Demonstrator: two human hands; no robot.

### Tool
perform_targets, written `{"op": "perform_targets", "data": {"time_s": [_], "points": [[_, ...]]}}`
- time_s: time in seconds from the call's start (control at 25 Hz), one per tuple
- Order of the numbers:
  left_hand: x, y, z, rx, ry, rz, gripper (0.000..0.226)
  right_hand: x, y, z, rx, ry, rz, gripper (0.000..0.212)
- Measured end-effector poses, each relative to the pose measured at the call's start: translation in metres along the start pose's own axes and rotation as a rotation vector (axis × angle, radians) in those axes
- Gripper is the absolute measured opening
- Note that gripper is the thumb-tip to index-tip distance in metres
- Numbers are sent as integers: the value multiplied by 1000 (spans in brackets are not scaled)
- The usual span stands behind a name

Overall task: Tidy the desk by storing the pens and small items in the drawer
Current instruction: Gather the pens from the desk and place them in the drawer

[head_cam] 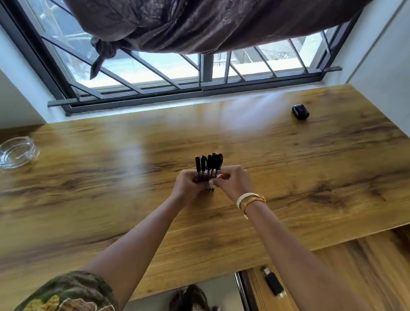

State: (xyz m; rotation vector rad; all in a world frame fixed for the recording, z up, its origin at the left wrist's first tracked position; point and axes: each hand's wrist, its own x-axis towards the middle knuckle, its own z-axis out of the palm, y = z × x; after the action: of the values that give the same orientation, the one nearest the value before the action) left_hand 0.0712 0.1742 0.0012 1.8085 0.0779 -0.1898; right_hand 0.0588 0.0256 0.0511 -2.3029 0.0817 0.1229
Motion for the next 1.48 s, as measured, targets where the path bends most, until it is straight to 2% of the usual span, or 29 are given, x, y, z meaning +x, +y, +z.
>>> {"op": "perform_targets", "data": {"time_s": [0.16, 0.28, 0.44, 0.56, 0.68, 0.8, 0.88, 1.2, 1.36, 1.48], "points": [[1, 0, -2, 37, -9, 25, 17, 2, -1, -2, -25, -9, -9, 10], [2, -2, -3, 48, -18, 24, 22, 2, -1, 0, -29, -2, -7, 22], [-4, 4, -6, -31, -42, 3, 24, 4, -3, 2, -8, -26, 0, 26], [-18, 14, -7, -99, -92, -76, 21, 1, 0, 4, 91, -94, 47, 33], [-34, 23, -11, -171, -181, -249, 19, -6, 2, 2, 273, -200, 155, 33], [-55, 29, -10, -306, -159, -461, 14, -20, 1, -1, 428, -303, 236, 31], [-72, 32, -9, -333, -139, -531, 10, -34, -1, -2, 534, -342, 288, 27], [-153, 19, -4, -305, -196, -607, 17, -106, 11, 5, 753, -513, 381, 20], [-194, 7, 4, -242, -218, -607, 17, -155, 19, 8, 788, -483, 399, 10], [-227, -2, 16, -241, -235, -614, 17, -192, 30, 8, 782, -451, 410, 16]]}}
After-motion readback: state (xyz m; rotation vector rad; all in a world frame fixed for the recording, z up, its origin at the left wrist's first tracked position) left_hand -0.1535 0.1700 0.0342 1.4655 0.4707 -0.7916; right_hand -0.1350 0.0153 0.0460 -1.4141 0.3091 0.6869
